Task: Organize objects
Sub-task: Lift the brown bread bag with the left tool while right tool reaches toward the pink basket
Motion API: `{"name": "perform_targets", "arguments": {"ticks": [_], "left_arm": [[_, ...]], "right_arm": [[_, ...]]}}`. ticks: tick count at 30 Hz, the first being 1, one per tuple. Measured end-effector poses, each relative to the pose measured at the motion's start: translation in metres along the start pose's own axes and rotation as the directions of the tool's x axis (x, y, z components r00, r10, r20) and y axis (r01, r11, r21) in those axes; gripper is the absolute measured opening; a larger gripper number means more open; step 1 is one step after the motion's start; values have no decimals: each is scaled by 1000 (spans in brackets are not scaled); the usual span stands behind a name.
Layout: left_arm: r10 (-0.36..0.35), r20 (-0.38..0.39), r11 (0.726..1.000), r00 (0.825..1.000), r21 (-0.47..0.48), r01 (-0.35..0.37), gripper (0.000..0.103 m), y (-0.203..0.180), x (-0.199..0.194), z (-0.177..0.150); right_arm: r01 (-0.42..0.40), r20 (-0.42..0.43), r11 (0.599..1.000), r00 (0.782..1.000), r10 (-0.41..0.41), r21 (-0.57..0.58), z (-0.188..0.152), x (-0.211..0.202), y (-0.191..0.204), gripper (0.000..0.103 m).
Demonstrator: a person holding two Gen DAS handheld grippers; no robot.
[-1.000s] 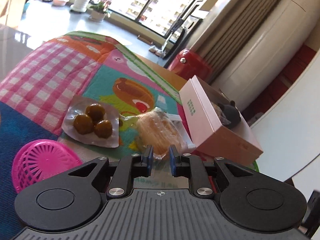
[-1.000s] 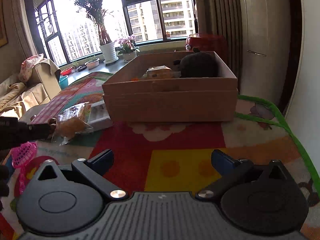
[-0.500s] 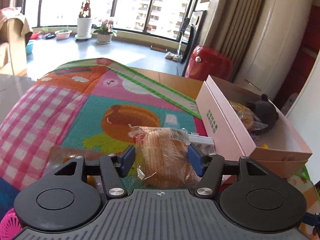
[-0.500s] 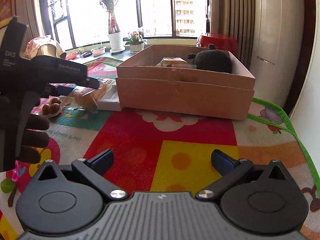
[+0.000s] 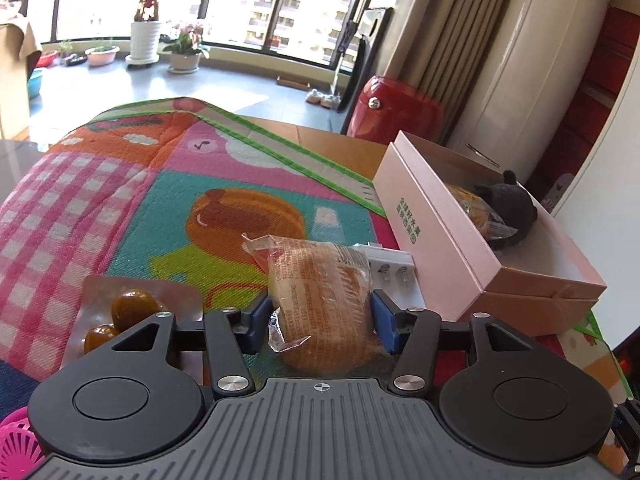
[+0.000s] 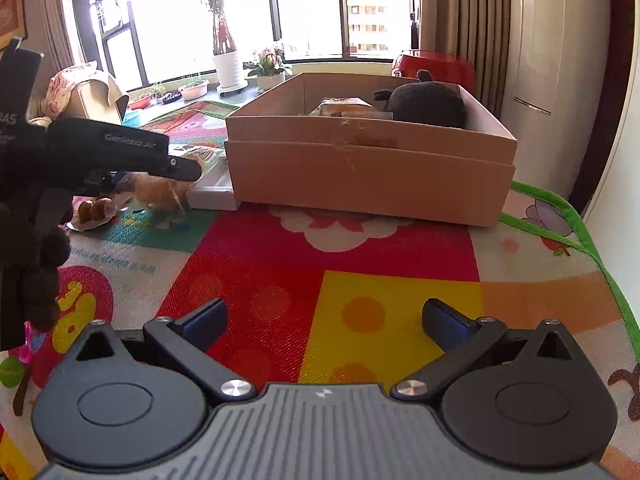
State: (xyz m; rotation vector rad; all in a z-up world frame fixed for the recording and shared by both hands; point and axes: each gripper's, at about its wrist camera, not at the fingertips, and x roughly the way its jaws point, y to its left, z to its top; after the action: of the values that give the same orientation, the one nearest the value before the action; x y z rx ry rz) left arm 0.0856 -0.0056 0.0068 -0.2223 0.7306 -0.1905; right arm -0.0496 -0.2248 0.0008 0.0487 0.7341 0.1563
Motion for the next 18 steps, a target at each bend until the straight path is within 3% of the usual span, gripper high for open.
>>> {"name": "perform_targets", "arguments": {"ticks": [5,9,12,15,16,18], "left_arm": [[-102,4,995,995,-15,103,56,12,-38,-13],[-119,61,993,991,27,118,56,28,-95,-27],[-48,120,999,992,4,47,56,52,-134,-37],[47,177,996,983,-86,-32,56,84,-164,-46],[69,188,991,980,-127,-45,56,98,-173,-47],[94,198,980,976,-190,-56,56,120,-185,-51]], "right_arm": [[-4,-18,1000,1000,5,19,2,1,-2,103],[31,-46,998,998,-34,-52,2,5,8,103],[46,-55,996,997,-50,-74,2,7,11,103],[43,-79,996,996,-49,-75,7,7,13,103],[19,-91,997,995,-26,-72,9,7,15,103],[-125,-113,991,986,119,-46,15,2,26,103]]}}
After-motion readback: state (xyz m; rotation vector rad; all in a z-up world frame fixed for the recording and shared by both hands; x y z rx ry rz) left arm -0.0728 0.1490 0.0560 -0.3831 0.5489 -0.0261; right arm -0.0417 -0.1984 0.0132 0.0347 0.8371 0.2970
